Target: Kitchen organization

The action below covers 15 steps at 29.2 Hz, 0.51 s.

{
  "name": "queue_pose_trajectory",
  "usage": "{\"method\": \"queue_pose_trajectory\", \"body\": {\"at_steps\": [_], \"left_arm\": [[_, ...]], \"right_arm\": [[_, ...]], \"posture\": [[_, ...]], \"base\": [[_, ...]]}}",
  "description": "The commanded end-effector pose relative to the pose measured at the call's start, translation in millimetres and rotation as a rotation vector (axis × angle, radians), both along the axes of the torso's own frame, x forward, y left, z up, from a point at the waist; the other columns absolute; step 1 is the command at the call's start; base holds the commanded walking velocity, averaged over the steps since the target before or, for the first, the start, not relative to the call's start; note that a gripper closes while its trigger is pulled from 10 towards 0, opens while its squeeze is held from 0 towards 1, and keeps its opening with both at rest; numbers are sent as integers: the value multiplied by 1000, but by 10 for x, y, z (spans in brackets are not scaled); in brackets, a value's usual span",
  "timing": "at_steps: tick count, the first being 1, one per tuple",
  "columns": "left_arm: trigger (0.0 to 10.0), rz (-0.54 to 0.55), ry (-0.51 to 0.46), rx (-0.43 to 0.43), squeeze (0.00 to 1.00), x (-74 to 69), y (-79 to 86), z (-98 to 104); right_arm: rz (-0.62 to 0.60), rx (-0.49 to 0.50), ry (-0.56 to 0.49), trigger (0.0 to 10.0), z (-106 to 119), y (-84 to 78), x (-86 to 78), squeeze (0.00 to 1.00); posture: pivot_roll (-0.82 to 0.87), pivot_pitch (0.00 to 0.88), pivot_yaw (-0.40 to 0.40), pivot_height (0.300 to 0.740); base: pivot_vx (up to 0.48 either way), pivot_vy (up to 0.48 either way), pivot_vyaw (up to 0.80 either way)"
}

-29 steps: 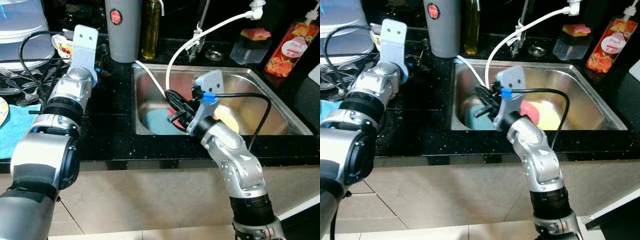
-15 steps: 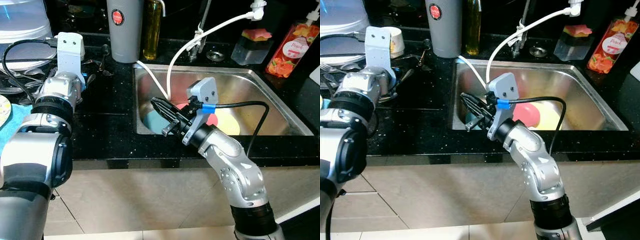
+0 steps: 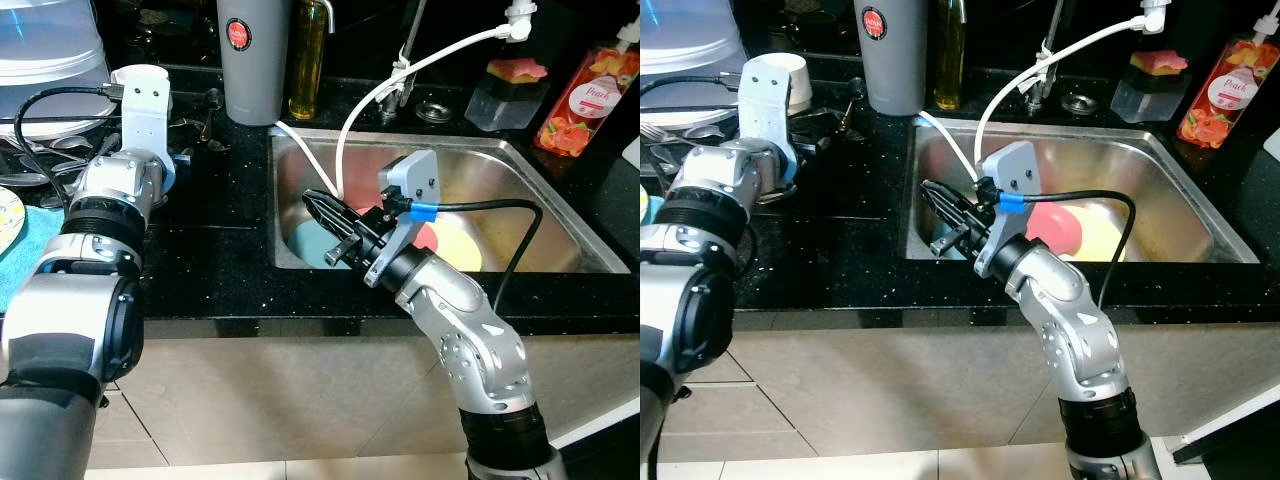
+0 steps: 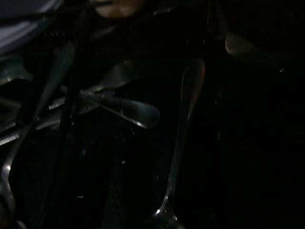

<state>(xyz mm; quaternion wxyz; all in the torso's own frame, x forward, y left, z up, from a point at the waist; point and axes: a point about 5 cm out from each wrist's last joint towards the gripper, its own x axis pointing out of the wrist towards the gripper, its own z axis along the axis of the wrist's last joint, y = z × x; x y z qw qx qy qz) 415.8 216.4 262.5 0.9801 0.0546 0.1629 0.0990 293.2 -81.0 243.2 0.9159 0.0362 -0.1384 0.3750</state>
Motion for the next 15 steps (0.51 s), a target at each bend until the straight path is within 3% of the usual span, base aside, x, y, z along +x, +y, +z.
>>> {"method": "queue_pose_trajectory", "body": {"at_steps": [1,4,5,9,10,12,13,14,15], "left_arm": [[10000,-8,33,-31,0,-11,-30,-89],[10000,-26,47,-53,0,-13,-40,-119],[8196,-39,60,-62,0,-13,-53,-151],[8196,-61,98,-63,0,-20,-77,-234],[4980,-63,102,-66,0,-22,-75,-242],[4980,-65,106,-59,0,-25,-66,-255],[2941,-68,115,-48,0,-31,-57,-278],[1961,-72,125,-36,0,-36,-52,-303],[1961,-75,131,-28,0,-39,-49,-319]], "right_arm": [[-18,6,4,10000,16,-42,17,0],[-22,12,5,10000,19,-43,24,0],[-22,11,4,10000,21,-42,26,0],[-26,22,0,10000,42,-46,30,0],[-26,24,1,10000,41,-41,31,0],[-26,25,2,10000,38,-37,31,0],[-28,25,4,10000,33,-40,28,0],[-32,31,8,10000,27,-51,27,0],[-36,35,11,10000,23,-59,26,0]], "posture": [[255,51,-56,740],[248,47,-51,740],[246,47,-45,740],[256,50,-49,740],[251,48,-43,740],[250,47,-41,740],[251,49,-37,740],[258,52,-42,740],[258,52,-42,740]], "base": [[0,0,0],[0,0,0],[0,0,0],[0,0,0],[0,0,0],[0,0,0],[0,0,0],[0,0,0],[0,0,0]]}}
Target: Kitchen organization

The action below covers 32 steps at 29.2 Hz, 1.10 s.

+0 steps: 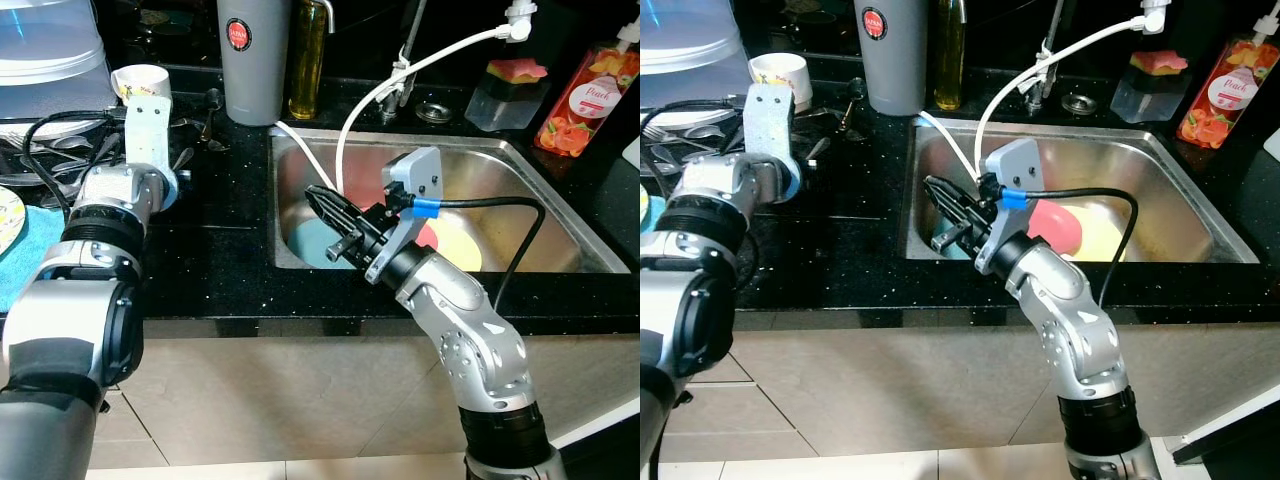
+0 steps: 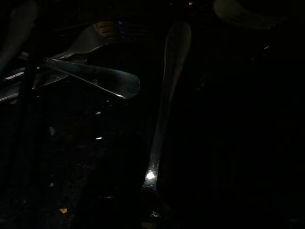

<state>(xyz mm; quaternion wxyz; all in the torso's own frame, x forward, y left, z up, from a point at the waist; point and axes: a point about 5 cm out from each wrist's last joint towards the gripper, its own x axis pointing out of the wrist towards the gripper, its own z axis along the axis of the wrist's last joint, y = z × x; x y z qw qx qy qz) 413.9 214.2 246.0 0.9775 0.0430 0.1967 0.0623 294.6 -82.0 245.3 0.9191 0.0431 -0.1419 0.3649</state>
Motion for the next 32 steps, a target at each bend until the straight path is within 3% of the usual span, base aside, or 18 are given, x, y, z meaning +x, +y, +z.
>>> {"method": "queue_pose_trajectory", "body": {"at_steps": [1,12,17,18,19,21,24,25,27,28,29,30,32], "left_arm": [[0,-15,63,19,0,-21,-19,-159],[0,-39,33,21,0,-2,-54,-117],[0,-34,-83,72,0,37,-73,33],[9529,-31,-127,87,0,51,-93,99],[10000,-40,-201,122,0,67,-128,214],[10000,-49,-248,144,0,74,-154,289],[10000,-126,-410,132,0,75,-300,547],[10000,-126,-410,132,0,75,-300,547],[10000,-244,-477,90,0,62,-468,670],[10000,-244,-477,90,0,62,-468,670],[10000,-372,-464,28,0,52,-651,696],[10000,-372,-464,28,0,52,-651,696],[10000,-449,-431,19,0,57,-809,659]], "right_arm": [[-19,21,13,10000,-1,-48,15,0],[-38,38,11,10000,20,-70,40,0],[-57,38,10,10000,21,-81,57,0],[-70,46,10,10000,30,-100,67,0],[-95,59,12,10000,39,-126,87,0],[-112,69,14,10000,45,-143,102,0],[-199,95,12,10000,78,-238,163,0],[-199,95,12,10000,78,-238,163,0],[-278,115,18,10000,94,-337,220,0],[-278,115,18,10000,94,-337,220,0],[-377,116,32,10000,84,-457,295,0],[-377,116,32,10000,84,-457,295,0],[-458,123,40,10000,79,-574,342,0]], "posture": [[257,50,-41,740],[258,47,-50,740],[248,44,-43,740],[254,47,-51,740],[254,45,-54,740],[251,44,-53,740],[244,47,-49,740],[244,47,-49,740],[244,47,-53,740],[244,47,-53,740],[244,48,-49,740],[244,48,-49,740],[248,48,-54,740]], "base": [[0,0,0],[0,0,0],[0,0,0],[0,0,0],[0,0,0],[0,0,0],[0,0,0],[0,0,0],[0,0,0],[0,0,0],[0,0,0],[0,0,0],[0,0,0]]}}
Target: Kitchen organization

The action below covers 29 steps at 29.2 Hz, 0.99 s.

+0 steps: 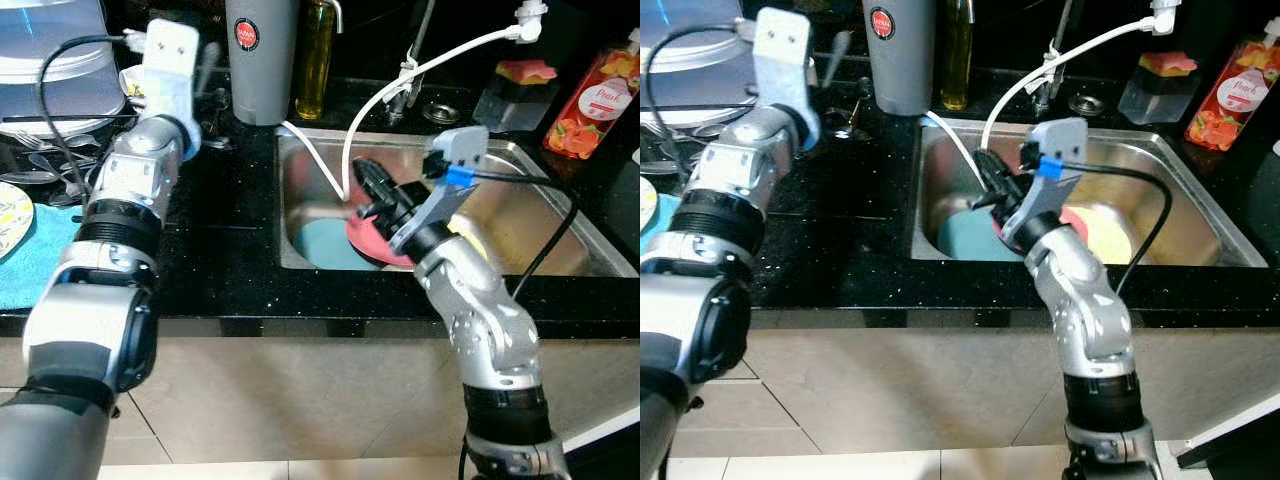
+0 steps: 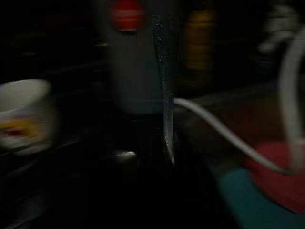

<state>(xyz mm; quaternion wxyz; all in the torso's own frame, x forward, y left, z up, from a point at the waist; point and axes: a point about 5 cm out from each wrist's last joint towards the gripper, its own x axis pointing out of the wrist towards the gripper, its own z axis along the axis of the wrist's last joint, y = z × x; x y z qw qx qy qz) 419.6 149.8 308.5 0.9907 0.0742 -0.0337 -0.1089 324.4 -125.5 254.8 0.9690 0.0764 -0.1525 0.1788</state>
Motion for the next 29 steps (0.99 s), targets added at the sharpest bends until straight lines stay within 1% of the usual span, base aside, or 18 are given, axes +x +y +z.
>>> {"method": "queue_pose_trajectory", "body": {"at_steps": [1,2,4,5,7,8,9,10,12,15,16,17,18,22,23,26,27,29], "left_arm": [[10000,-98,23,29,0,4,-234,11],[10000,-98,23,29,0,4,-234,11],[10000,-172,65,55,0,1,-405,-62],[10000,-172,65,55,0,1,-405,-62],[10000,-326,113,121,0,-51,-679,-197],[10000,-326,113,121,0,-51,-679,-197],[10000,-388,139,143,0,-79,-767,-270],[10000,-388,139,143,0,-79,-767,-270],[10000,-469,198,172,0,-126,-873,-402],[10000,-511,239,186,0,-154,-914,-499],[10000,-516,245,190,565,-160,-914,-541],[10000,-516,245,190,565,-160,-914,-541],[10000,-513,241,192,1000,-157,-901,-576],[10000,-499,175,188,1000,-141,-883,-509],[10000,-483,119,169,0,-130,-880,-419],[10000,-411,-81,95,0,-121,-809,-72],[10000,-411,-81,95,0,-121,-809,-72],[10000,-376,-172,155,0,-155,-747,74]], "right_arm": [[-118,8,11,10000,-20,-188,63,0],[-118,8,11,10000,-20,-188,63,0],[-174,20,21,10000,-21,-288,93,0],[-174,20,21,10000,-21,-288,93,0],[-252,17,38,10000,-29,-424,119,0],[-252,17,38,10000,-29,-424,119,0],[-267,11,47,10000,-46,-446,121,0],[-267,11,47,10000,-46,-446,121,0],[-278,-10,59,10000,-85,-448,118,0],[-282,-27,69,10000,-122,-428,114,0],[-282,-26,72,10000,-135,-417,113,0],[-282,-26,72,10000,-135,-417,113,0],[-281,-18,75,10000,-146,-396,114,0],[-271,-5,69,10000,-143,-356,113,0],[-264,4,62,10000,-134,-340,112,0],[-242,36,33,10000,-95,-289,101,0],[-242,36,33,10000,-95,-289,101,0],[-234,40,15,10000,-84,-270,81,0]], "posture": [[241,44,-52,740],[241,44,-52,740],[236,44,-51,740],[236,44,-51,740],[232,39,-51,740],[232,39,-51,740],[223,38,-48,740],[223,38,-48,740],[225,40,-50,740],[225,38,-48,740],[224,40,-48,740],[224,40,-48,740],[227,40,-47,740],[229,40,-48,740],[230,39,-49,740],[238,38,-49,740],[238,38,-49,740],[245,37,-48,740]], "base": [[0,0,0],[0,0,0],[0,0,0],[0,0,0],[0,0,0],[0,0,0],[0,0,0],[0,0,0],[0,0,0],[0,0,0],[0,0,0],[0,0,0],[0,0,0],[0,0,0],[0,0,0],[0,0,0],[0,0,0],[0,0,0]]}}
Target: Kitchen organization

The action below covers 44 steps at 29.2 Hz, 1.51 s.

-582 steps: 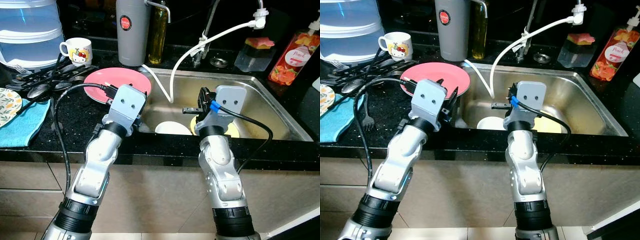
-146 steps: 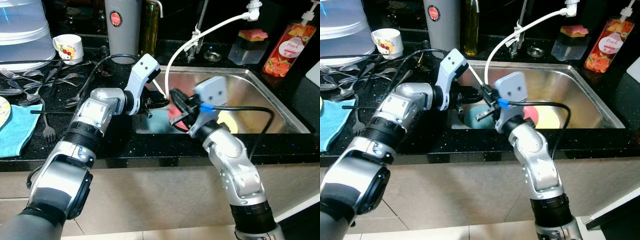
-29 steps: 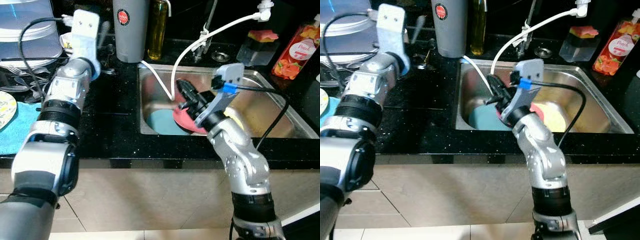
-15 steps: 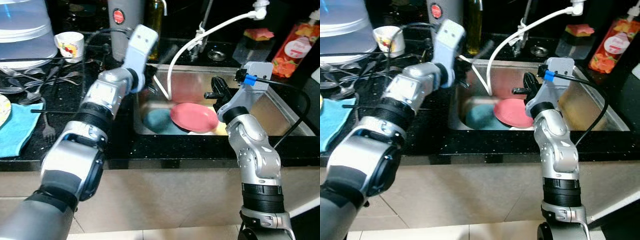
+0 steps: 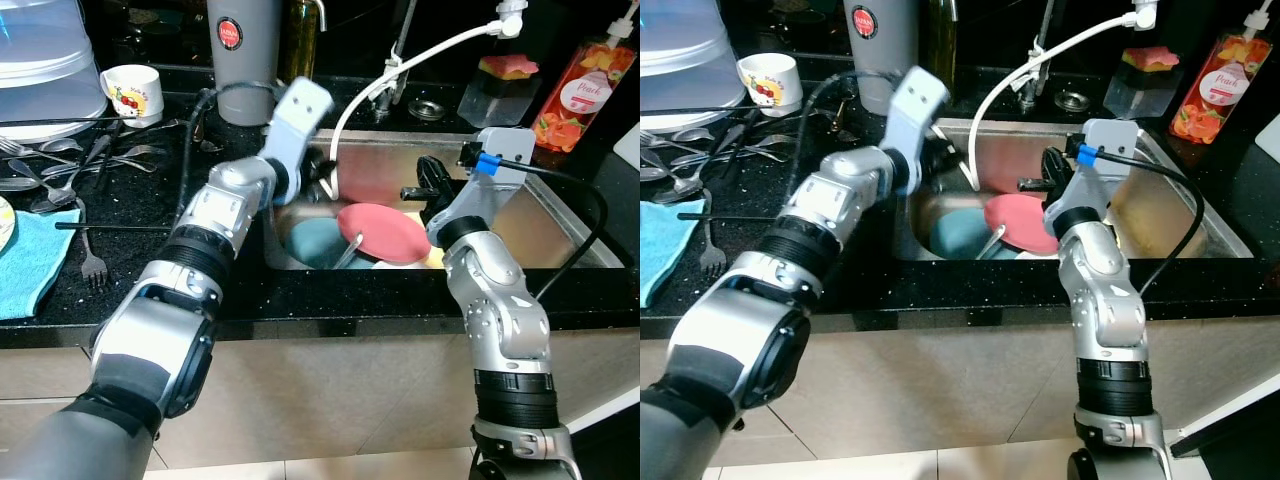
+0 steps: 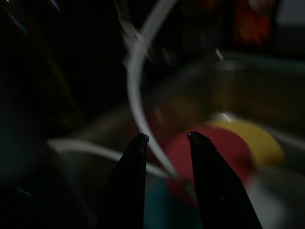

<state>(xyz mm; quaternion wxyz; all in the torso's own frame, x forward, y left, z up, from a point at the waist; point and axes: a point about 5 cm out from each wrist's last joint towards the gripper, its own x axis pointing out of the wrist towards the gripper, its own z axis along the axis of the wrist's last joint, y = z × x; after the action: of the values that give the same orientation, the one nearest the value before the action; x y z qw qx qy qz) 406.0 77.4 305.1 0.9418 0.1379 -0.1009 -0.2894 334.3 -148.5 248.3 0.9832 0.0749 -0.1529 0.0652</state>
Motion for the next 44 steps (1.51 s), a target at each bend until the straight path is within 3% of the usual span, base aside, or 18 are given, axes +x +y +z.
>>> {"method": "queue_pose_trajectory", "body": {"at_steps": [1,3,6,8,9,13,14,16,18,19,20,26,33,44], "left_arm": [[10000,16,-101,47,0,-54,20,171],[10000,91,-172,92,0,-159,147,250],[10000,165,-193,98,0,-250,244,251],[10000,208,-213,56,0,-379,300,221],[10000,224,-225,-45,0,-500,322,143],[10000,233,-258,-69,0,-544,338,110],[10000,279,-307,-102,0,-645,393,-17],[10000,278,-328,-109,0,-708,415,-101],[10000,247,-295,-170,0,-893,515,-337],[10000,247,-295,-170,0,-893,515,-337],[10000,277,-282,-141,0,-1026,594,-479],[10000,371,-282,-39,0,-1244,741,-678],[10000,376,-321,53,0,-1422,825,-795],[10000,414,-292,24,0,-1410,812,-820]], "right_arm": [[-6,10,-14,10000,-20,-29,-32,0],[-6,8,-30,10000,-31,-11,-70,0],[-13,10,-38,10000,-39,-15,-90,0],[-27,11,-41,10000,-66,-30,-109,0],[-48,-5,-39,10000,-112,-43,-122,0],[-54,-10,-40,10000,-126,-46,-131,0],[-72,-36,-47,10000,-167,-61,-164,0],[-83,-41,-46,10000,-195,-81,-185,0],[-119,-49,-34,10000,-282,-146,-243,0],[-119,-49,-34,10000,-282,-146,-243,0],[-140,-53,-28,10000,-338,-191,-289,0],[-181,-80,-22,10000,-425,-299,-381,0],[-206,-139,-12,10000,-528,-356,-440,0],[-206,-138,-29,10000,-506,-311,-404,0]], "posture": [[252,39,-44,740],[263,42,-39,740],[269,46,-44,740],[273,55,-58,740],[273,56,-61,740],[268,58,-67,740],[261,61,-67,740],[259,64,-68,740],[254,70,-70,740],[254,70,-70,740],[249,74,-72,740],[245,87,-86,740],[239,90,-93,740],[232,90,-94,740]], "base": [[0,0,0],[0,0,0],[0,0,0],[0,0,0],[0,0,0],[0,0,0],[0,0,0],[0,0,0],[0,0,0],[0,0,0],[0,0,0],[0,0,0],[0,0,0],[0,0,0]]}}
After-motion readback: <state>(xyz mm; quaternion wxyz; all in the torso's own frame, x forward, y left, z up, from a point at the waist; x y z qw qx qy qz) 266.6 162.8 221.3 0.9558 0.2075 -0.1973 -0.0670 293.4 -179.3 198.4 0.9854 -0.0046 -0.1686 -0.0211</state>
